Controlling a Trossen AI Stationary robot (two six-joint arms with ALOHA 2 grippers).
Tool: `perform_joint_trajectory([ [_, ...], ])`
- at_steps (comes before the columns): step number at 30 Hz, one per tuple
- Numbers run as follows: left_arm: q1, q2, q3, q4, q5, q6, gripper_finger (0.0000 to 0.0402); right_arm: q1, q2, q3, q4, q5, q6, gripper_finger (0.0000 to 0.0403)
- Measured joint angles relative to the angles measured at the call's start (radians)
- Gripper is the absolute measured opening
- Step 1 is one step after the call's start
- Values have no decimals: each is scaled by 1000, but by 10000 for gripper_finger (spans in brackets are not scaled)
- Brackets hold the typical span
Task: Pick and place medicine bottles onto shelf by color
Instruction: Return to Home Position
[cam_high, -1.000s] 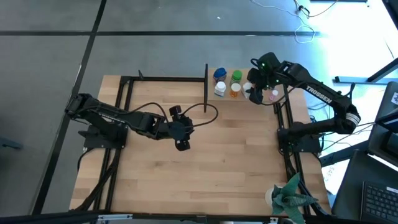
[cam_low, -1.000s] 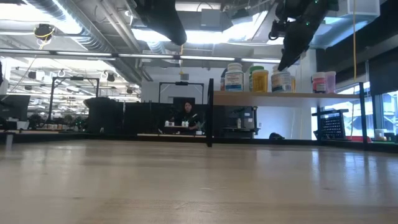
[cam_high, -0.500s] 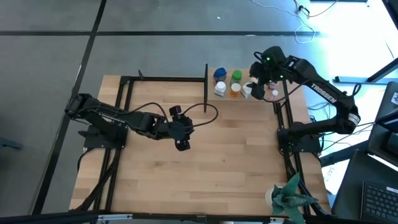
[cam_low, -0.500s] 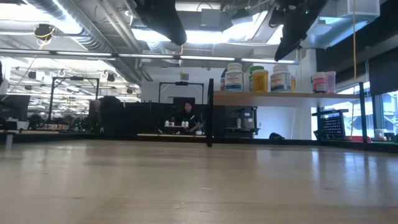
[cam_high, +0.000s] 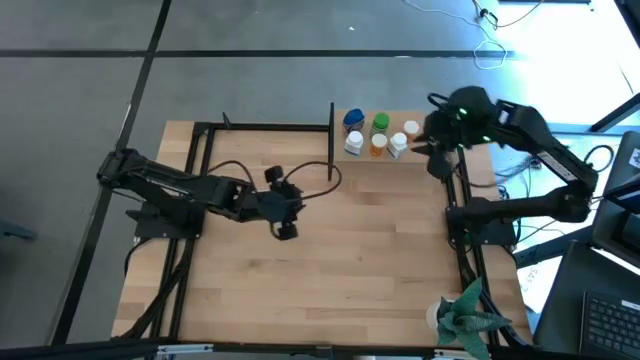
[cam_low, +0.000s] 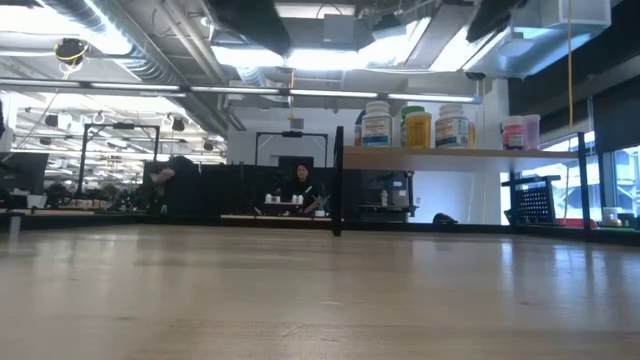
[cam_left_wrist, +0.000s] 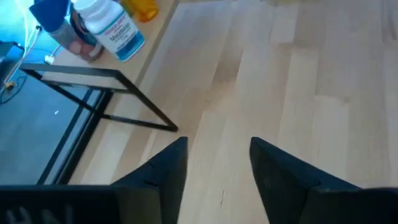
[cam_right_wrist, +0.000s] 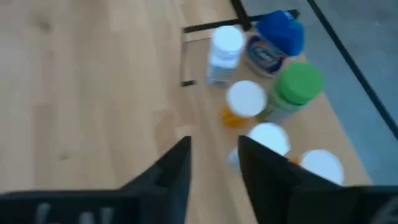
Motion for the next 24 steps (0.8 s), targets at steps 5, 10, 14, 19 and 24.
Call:
perform_joint_trajectory([
  [5, -37, -74, 0, -76, -5, -6, 106, 122, -119, 0, -33, -3, 101, 49],
  [10, -95, -148, -1, -170, -21, -37, 34, 264, -246, -32, 9, -3, 198, 9],
  [14, -155, -208, -1, -249, -84, -93, 6, 356, -332, -98, 59, 17, 244, 4],
  [19, -260, -284, -1, -348, -178, -181, 2, 430, -406, -211, 104, 19, 266, 3],
  [24, -356, -344, -4, -440, -276, -274, 2, 476, -462, -321, 120, 11, 233, 3],
])
